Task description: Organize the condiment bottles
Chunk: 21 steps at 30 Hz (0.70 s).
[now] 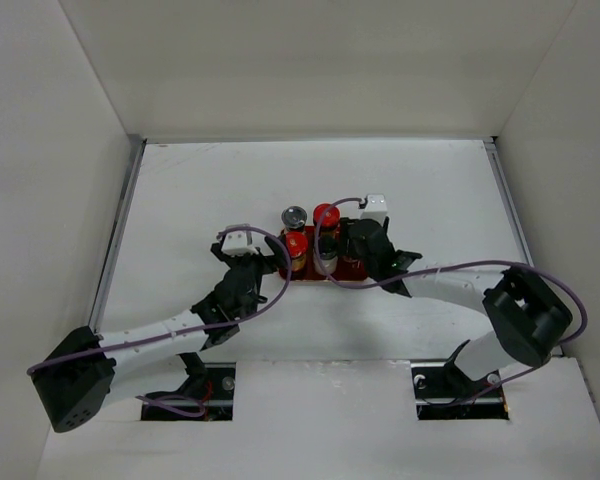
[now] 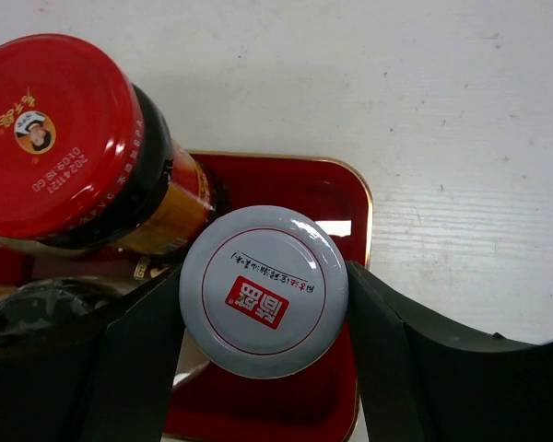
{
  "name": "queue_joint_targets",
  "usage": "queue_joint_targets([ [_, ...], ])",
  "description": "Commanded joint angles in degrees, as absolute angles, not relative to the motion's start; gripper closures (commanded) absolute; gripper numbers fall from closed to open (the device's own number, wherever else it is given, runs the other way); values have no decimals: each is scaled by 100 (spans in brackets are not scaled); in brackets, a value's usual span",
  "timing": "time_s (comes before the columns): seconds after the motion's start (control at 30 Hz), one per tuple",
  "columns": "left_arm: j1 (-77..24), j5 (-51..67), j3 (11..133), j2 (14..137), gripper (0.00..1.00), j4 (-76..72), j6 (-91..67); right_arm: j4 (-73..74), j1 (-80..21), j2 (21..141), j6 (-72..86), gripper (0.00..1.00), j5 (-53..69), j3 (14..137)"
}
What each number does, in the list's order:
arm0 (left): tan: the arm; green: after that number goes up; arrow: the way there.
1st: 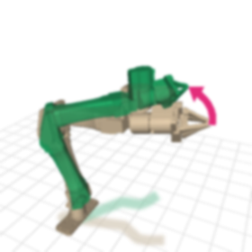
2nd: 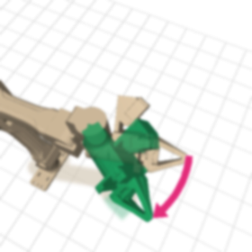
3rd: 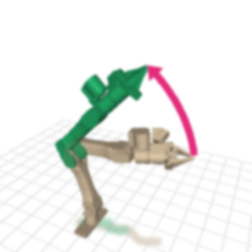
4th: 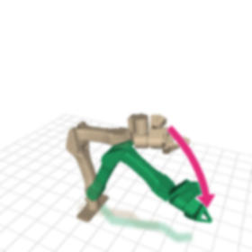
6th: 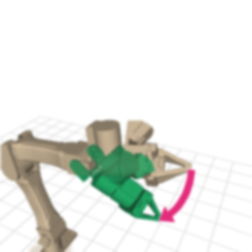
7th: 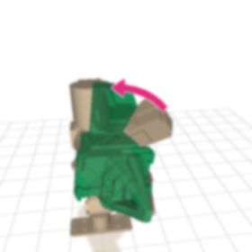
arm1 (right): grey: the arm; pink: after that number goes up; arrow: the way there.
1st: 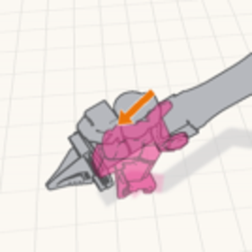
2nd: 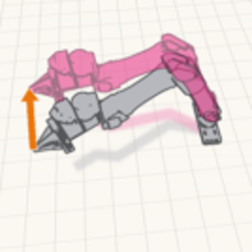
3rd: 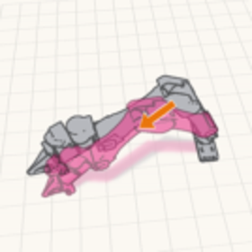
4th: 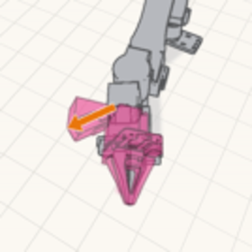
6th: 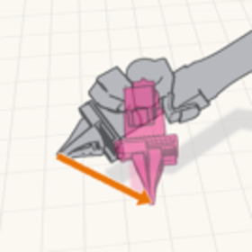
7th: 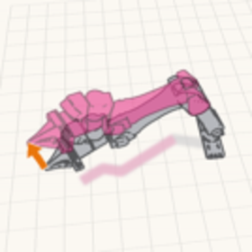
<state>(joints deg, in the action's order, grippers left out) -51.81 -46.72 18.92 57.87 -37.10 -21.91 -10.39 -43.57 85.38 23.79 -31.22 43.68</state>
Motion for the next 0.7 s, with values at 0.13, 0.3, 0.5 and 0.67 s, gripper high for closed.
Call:
queue_joint_targets([
  [0.13, -5076, -4799, 1740, 5397, 0, -3876, -2241, -1723, -4425, 8236, 2373, 0, -3717, 4623],
  [0.3, -4944, -4642, 1688, 4975, 0, -3727, -2241, -1539, -4425, 7473, 2321, 0, -3920, 4439],
  [0.5, -4680, -4430, 1678, 4676, 0, -3420, -2294, -1477, -3847, 6207, 2504, 0, -4166, 3605],
  [0.67, -4242, -4613, 1959, 4939, 0, -2332, -3012, -1590, -3178, 5643, 2935, 0, -3903, 2805],
])
